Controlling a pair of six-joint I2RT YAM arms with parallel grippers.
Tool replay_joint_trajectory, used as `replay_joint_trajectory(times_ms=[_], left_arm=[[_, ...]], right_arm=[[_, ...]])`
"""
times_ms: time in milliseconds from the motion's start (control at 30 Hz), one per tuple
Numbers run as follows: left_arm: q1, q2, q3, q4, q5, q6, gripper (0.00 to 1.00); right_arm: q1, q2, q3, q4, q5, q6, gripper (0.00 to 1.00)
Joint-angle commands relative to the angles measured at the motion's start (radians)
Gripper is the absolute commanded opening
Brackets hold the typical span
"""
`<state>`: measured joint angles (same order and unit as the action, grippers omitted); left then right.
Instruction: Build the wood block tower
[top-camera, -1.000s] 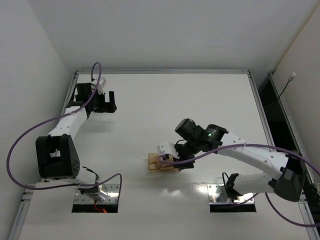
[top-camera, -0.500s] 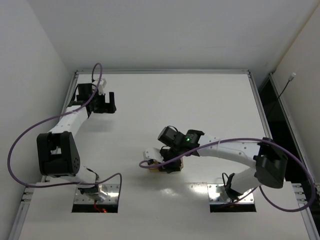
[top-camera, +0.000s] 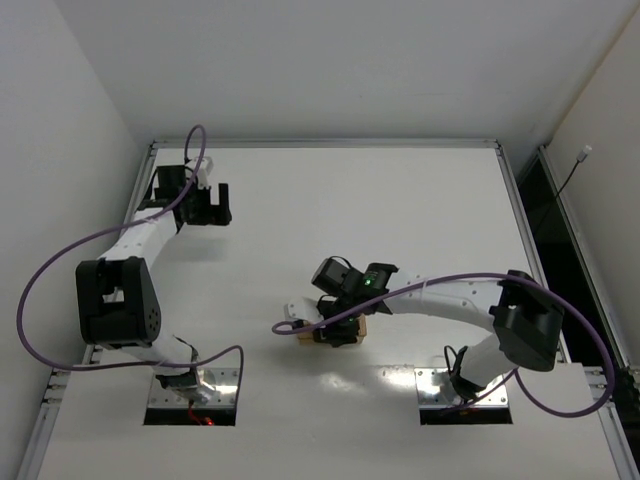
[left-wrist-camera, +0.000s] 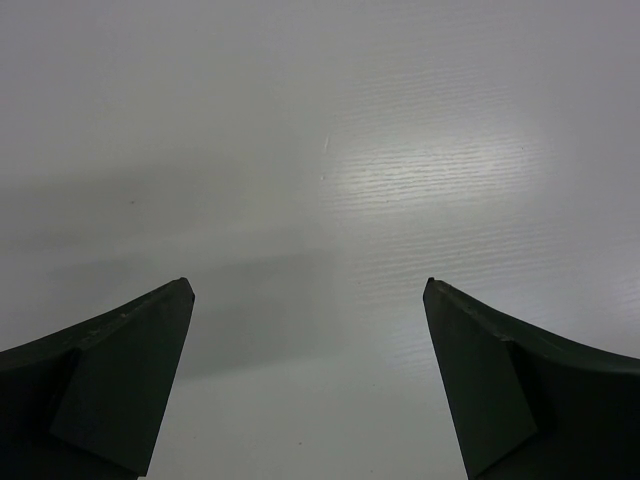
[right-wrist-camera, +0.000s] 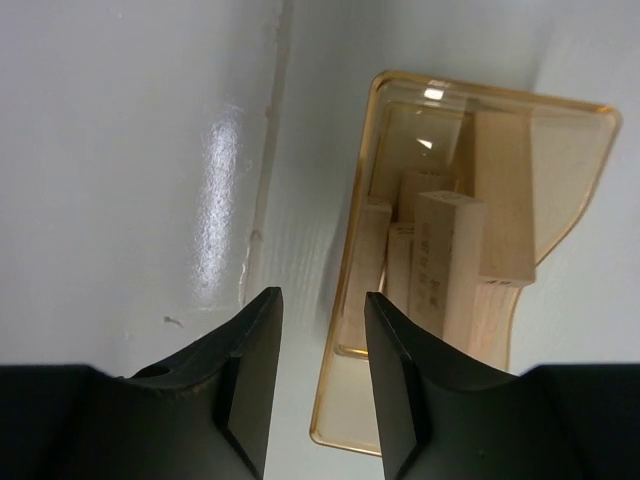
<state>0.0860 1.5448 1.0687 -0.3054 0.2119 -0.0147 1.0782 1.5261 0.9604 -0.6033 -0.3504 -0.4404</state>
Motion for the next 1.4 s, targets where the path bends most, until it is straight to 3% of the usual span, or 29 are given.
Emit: replay_joint_trajectory(times_ms=[0, 367, 700, 733, 767, 933, 1133, 1267, 1367], left_arm=[[0.0, 0.003, 0.042, 0.028, -0.003, 0.007, 1.0], [0.0, 0.031, 0.071, 0.028, 0.006, -0.002, 1.0], [0.0, 0.049, 0.08, 0.019, -0.005, -0.002, 1.0], [0.0, 0.049, 0.08, 0.019, -0.005, -0.002, 1.0], [0.0, 0.049, 0.08, 0.019, -0.005, -0.002, 1.0], [0.0, 0.058, 0.08, 0.019, -0.014, -0.002, 1.0], [0.0, 0.058, 0.08, 0.009, -0.003, -0.002, 1.0], [0.0, 0.049, 0.08, 0.0, 0.015, -0.002, 1.0], [0.0, 0.049, 0.091, 0.0, 0.024, -0.002, 1.0]], right_arm=[[0.009, 0.0, -0.038, 0.01, -0.012, 0.008, 0.35], [0.009, 0.014, -0.089, 0.031, 0.034, 0.008, 0.34], [0.009, 0.106, -0.068, 0.04, 0.106, 0.026, 0.17], [0.009, 0.106, -0.068, 0.04, 0.117, 0.035, 0.05], [0.009, 0.115, -0.068, 0.049, 0.126, 0.035, 0.0], [0.009, 0.062, -0.058, 0.05, 0.104, 0.026, 0.0], [-0.056, 0.003, 0.199, -0.087, -0.057, 0.017, 0.0], [-0.155, 0.092, 0.452, -0.128, -0.208, 0.087, 0.0], [-0.221, 0.189, 0.55, -0.162, -0.355, 0.147, 0.0]])
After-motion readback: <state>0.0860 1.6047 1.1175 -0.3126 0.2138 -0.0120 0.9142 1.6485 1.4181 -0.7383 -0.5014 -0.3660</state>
